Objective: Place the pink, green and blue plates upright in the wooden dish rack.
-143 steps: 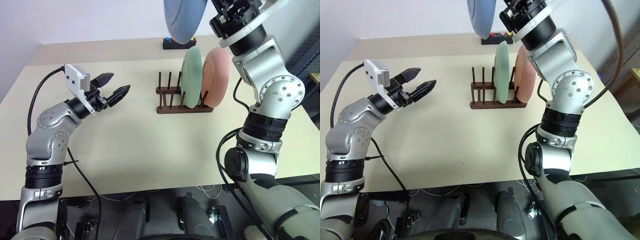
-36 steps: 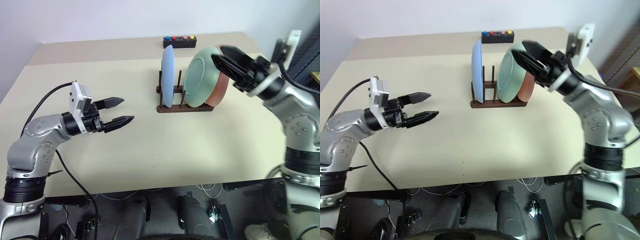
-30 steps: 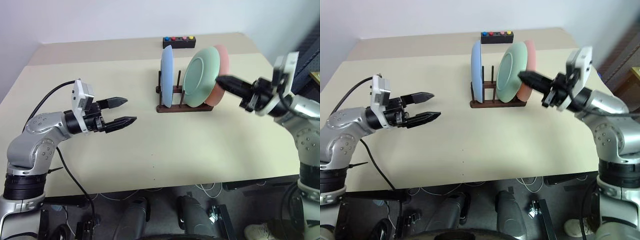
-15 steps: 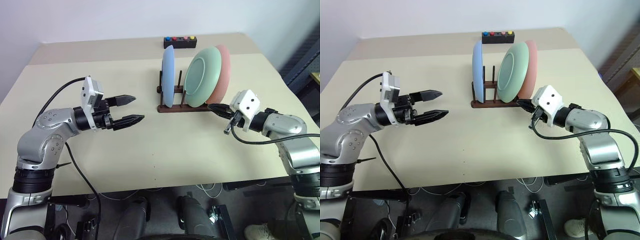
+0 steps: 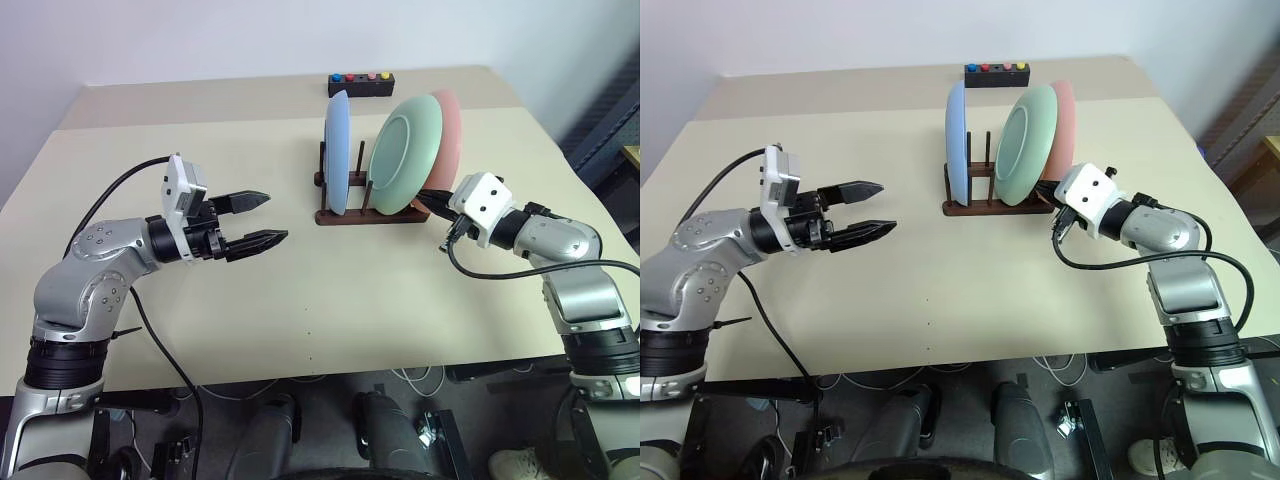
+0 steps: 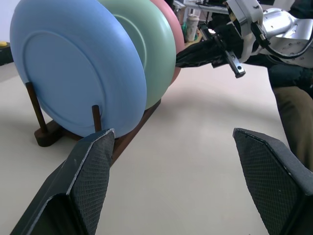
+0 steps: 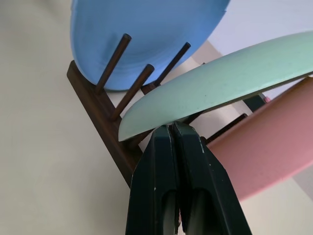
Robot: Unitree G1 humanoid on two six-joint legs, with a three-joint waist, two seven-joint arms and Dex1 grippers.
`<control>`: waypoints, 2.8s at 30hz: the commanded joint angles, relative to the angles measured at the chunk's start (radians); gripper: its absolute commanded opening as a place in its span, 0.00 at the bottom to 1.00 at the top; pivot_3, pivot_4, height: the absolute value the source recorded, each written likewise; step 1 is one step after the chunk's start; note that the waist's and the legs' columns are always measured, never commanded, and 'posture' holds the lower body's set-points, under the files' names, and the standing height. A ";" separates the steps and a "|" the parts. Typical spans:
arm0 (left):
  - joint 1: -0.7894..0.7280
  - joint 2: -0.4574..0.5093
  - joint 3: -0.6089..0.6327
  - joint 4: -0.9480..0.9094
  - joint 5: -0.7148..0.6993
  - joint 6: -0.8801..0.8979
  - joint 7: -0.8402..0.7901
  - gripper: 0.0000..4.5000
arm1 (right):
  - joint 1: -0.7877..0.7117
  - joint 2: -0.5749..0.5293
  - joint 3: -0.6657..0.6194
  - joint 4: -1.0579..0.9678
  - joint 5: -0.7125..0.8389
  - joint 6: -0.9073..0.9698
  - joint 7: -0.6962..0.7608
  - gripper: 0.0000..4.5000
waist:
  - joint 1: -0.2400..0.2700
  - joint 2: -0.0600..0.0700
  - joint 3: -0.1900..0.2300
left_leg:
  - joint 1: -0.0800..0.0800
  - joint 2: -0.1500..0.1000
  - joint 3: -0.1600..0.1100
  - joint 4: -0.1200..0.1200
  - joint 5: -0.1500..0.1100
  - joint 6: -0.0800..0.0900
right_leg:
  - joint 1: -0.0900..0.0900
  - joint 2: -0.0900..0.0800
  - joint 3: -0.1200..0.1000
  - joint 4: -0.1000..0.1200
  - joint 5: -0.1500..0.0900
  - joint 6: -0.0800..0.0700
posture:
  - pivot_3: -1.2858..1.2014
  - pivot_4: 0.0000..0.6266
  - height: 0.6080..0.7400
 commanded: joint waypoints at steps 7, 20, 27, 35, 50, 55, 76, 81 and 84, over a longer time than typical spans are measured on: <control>0.002 0.010 0.032 -0.020 -0.003 -0.016 -0.002 0.89 | -0.081 0.020 -0.006 -0.052 0.003 -0.002 -0.001 0.02 | -0.001 0.000 0.000 | 0.000 0.000 0.000 0.000 0.000 0.000 | 0.000 0.000 0.000 0.000 0.000 0.000 | 0.52 0.24 1.00; 0.008 0.014 0.035 -0.017 -0.003 -0.013 -0.004 0.89 | -0.166 0.068 0.031 -0.040 -0.012 -0.001 -0.002 0.02 | -0.002 0.000 0.000 | 0.000 0.000 0.000 0.000 0.000 0.000 | 0.000 0.000 0.000 0.000 0.000 0.000 | 0.52 0.24 1.00; 0.014 0.014 0.036 -0.018 -0.002 -0.011 -0.001 0.89 | -0.205 0.052 -0.009 -0.011 -0.002 0.001 -0.013 0.02 | -0.002 0.000 0.000 | 0.000 0.000 0.000 0.000 0.000 -0.001 | 0.000 0.000 0.000 0.001 0.000 0.000 | 0.52 0.24 1.00; 0.006 0.009 0.029 -0.011 0.001 -0.016 -0.003 0.89 | -0.281 0.090 -0.104 -0.014 0.068 0.038 -0.093 0.02 | -0.001 0.000 0.000 | 0.000 0.000 0.000 0.000 0.000 -0.001 | 0.000 0.000 0.000 0.001 0.001 0.000 | 0.52 0.24 1.00; -0.004 -0.007 0.019 -0.004 0.015 -0.024 -0.003 0.89 | -0.284 -0.037 -0.143 0.245 -0.176 -0.030 -0.361 0.02 | -0.006 0.000 0.000 | 0.000 0.000 0.001 -0.001 0.001 -0.001 | -0.001 0.001 0.001 0.001 0.001 -0.001 | 0.52 0.24 1.00; -0.010 -0.011 0.017 0.004 0.022 -0.029 -0.004 0.89 | -0.269 0.001 -0.131 0.194 -0.117 -0.025 -0.303 0.02 | -0.007 0.000 0.000 | 0.000 0.000 0.002 0.000 0.001 0.000 | -0.001 0.001 0.001 0.002 0.001 0.000 | 0.52 0.24 1.00; -0.007 0.003 0.077 0.098 0.096 -0.180 -0.008 0.89 | 0.138 -0.154 -0.362 -0.315 0.892 0.691 0.385 1.00 | -0.003 0.002 0.000 | -0.001 -0.003 0.002 0.002 0.001 0.006 | 0.002 -0.002 0.001 -0.001 0.003 0.003 | 0.52 0.24 1.00; 0.054 0.009 0.102 0.102 0.092 -0.189 -0.020 0.89 | 0.163 -0.177 -0.309 -0.320 0.764 0.576 0.412 1.00 | -0.001 0.002 -0.001 | 0.002 0.000 0.005 0.001 0.001 0.006 | 0.002 -0.001 0.003 -0.001 0.004 0.003 | 0.52 0.24 1.00; 0.081 0.035 0.095 0.151 0.123 -0.234 -0.076 0.89 | 0.176 -0.164 -0.288 -0.337 0.710 0.524 0.400 1.00 | 0.002 0.002 -0.001 | 0.001 0.000 0.005 0.002 0.001 0.005 | 0.002 -0.002 0.003 -0.001 0.004 0.003 | 0.52 0.24 1.00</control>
